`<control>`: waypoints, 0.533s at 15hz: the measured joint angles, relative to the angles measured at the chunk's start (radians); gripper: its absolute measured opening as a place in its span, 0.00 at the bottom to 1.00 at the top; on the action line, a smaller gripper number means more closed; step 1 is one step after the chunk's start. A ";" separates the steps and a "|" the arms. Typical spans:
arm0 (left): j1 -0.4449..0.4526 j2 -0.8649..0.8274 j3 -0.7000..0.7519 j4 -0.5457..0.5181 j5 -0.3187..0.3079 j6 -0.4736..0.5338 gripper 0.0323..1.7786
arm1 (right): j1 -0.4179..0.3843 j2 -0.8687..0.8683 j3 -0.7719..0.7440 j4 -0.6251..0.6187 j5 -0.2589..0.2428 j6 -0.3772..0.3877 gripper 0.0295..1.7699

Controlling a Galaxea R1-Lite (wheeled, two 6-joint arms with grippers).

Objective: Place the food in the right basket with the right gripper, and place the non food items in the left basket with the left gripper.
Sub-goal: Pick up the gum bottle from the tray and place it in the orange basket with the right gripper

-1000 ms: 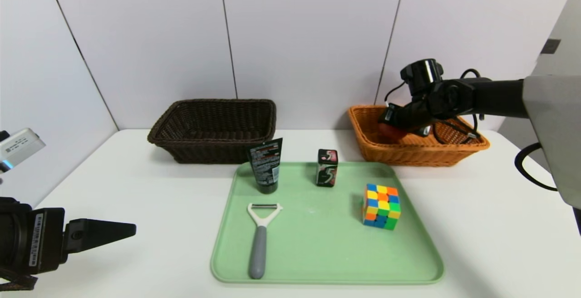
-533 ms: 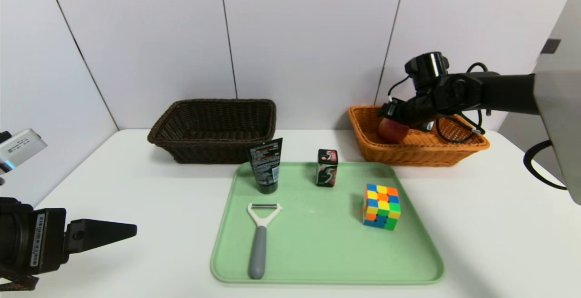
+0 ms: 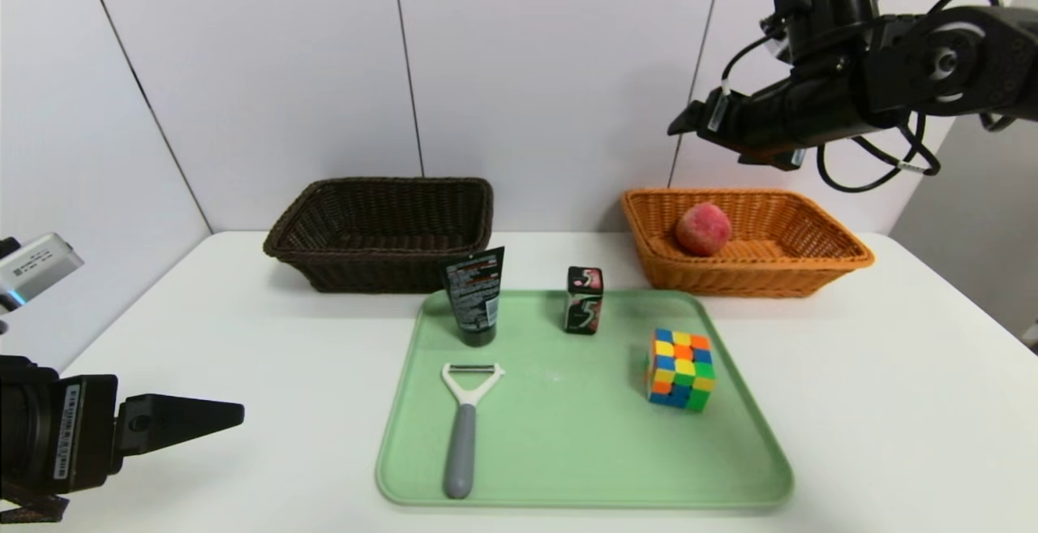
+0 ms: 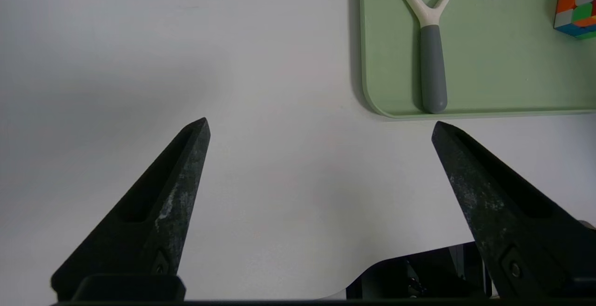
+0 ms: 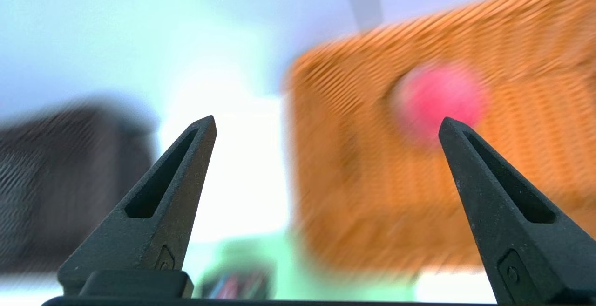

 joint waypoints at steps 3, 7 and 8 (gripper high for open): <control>0.000 -0.003 0.003 0.004 0.000 0.000 0.95 | 0.141 -0.088 0.000 0.191 0.006 0.049 0.94; -0.001 -0.006 0.016 0.000 0.000 -0.001 0.95 | 0.267 -0.114 0.004 0.385 0.006 0.060 0.95; -0.002 -0.007 0.020 0.000 0.000 -0.001 0.95 | 0.286 -0.107 0.005 0.394 0.002 0.060 0.95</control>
